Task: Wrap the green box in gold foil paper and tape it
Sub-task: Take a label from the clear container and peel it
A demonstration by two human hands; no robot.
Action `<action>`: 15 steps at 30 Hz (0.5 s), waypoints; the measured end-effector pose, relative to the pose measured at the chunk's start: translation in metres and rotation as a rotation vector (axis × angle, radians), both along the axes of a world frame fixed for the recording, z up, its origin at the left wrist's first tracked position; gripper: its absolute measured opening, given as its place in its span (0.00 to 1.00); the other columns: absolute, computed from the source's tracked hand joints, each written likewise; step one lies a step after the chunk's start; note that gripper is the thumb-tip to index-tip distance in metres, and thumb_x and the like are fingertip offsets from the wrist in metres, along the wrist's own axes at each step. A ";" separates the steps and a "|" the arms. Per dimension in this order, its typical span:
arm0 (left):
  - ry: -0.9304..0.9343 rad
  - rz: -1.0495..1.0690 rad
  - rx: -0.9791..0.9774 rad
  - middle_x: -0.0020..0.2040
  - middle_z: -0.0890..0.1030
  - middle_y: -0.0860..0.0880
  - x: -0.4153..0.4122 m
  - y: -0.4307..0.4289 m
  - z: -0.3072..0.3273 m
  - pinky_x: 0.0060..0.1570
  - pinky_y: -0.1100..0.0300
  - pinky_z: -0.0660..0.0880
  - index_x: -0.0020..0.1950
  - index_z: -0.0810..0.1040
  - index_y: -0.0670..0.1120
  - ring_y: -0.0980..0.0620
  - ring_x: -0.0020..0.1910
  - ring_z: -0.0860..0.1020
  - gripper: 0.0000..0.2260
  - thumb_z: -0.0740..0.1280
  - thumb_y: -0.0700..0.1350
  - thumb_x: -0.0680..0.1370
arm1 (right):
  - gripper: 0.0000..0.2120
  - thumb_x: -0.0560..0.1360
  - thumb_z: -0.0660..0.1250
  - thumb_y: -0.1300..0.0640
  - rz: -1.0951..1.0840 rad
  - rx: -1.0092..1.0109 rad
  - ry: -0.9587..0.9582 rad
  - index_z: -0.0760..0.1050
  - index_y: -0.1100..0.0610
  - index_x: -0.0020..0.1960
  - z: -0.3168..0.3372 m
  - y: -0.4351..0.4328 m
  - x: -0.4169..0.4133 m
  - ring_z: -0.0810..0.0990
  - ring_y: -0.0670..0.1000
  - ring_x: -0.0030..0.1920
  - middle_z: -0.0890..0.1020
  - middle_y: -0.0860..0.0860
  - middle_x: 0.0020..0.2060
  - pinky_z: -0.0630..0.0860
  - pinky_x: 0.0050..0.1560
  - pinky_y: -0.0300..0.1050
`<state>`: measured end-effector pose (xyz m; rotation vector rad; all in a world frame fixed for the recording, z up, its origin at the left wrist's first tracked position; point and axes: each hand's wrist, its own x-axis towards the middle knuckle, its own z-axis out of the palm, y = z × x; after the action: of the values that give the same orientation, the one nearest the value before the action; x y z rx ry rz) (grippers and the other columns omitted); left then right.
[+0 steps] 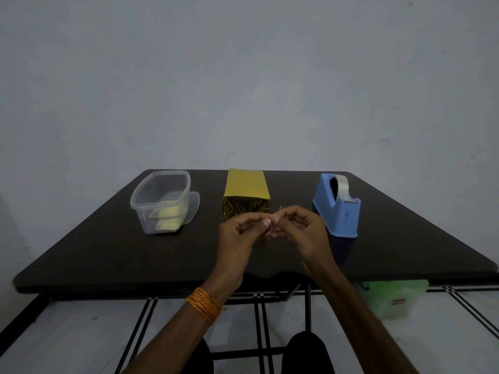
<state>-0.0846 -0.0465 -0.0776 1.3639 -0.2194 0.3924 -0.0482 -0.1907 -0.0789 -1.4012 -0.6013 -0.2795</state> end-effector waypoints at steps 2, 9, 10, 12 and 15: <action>0.002 0.004 0.001 0.47 0.86 0.45 0.000 0.000 0.000 0.50 0.57 0.81 0.52 0.84 0.41 0.47 0.50 0.84 0.07 0.70 0.36 0.76 | 0.03 0.77 0.68 0.66 0.003 -0.001 0.006 0.80 0.64 0.48 0.000 0.000 0.000 0.84 0.56 0.42 0.85 0.59 0.42 0.83 0.44 0.46; 0.011 0.005 0.011 0.47 0.86 0.45 -0.001 0.000 0.000 0.48 0.59 0.81 0.53 0.84 0.40 0.48 0.49 0.84 0.07 0.70 0.36 0.76 | 0.02 0.77 0.68 0.67 0.008 -0.004 0.020 0.80 0.64 0.48 -0.001 -0.001 0.001 0.84 0.57 0.43 0.84 0.60 0.42 0.83 0.44 0.46; 0.009 0.003 0.016 0.47 0.86 0.45 -0.001 0.000 0.000 0.48 0.59 0.81 0.54 0.84 0.39 0.48 0.49 0.84 0.07 0.70 0.36 0.76 | 0.02 0.77 0.68 0.66 0.005 -0.004 0.018 0.80 0.64 0.48 -0.001 -0.002 0.001 0.84 0.58 0.42 0.84 0.60 0.42 0.83 0.44 0.46; 0.004 -0.001 0.028 0.48 0.86 0.45 -0.002 0.000 0.000 0.48 0.59 0.81 0.54 0.83 0.39 0.48 0.49 0.84 0.07 0.70 0.37 0.76 | 0.02 0.76 0.69 0.67 0.000 -0.007 0.018 0.80 0.63 0.47 -0.001 -0.002 0.000 0.84 0.57 0.42 0.85 0.60 0.42 0.83 0.43 0.46; 0.011 -0.016 0.001 0.48 0.86 0.44 -0.002 -0.001 0.001 0.47 0.61 0.81 0.53 0.83 0.38 0.47 0.49 0.84 0.07 0.69 0.36 0.76 | 0.02 0.76 0.69 0.67 0.004 -0.027 0.005 0.80 0.65 0.47 0.002 -0.005 -0.001 0.84 0.58 0.41 0.84 0.61 0.41 0.83 0.42 0.45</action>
<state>-0.0863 -0.0474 -0.0764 1.3639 -0.2205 0.3715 -0.0487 -0.1953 -0.0772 -1.4261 -0.6055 -0.2648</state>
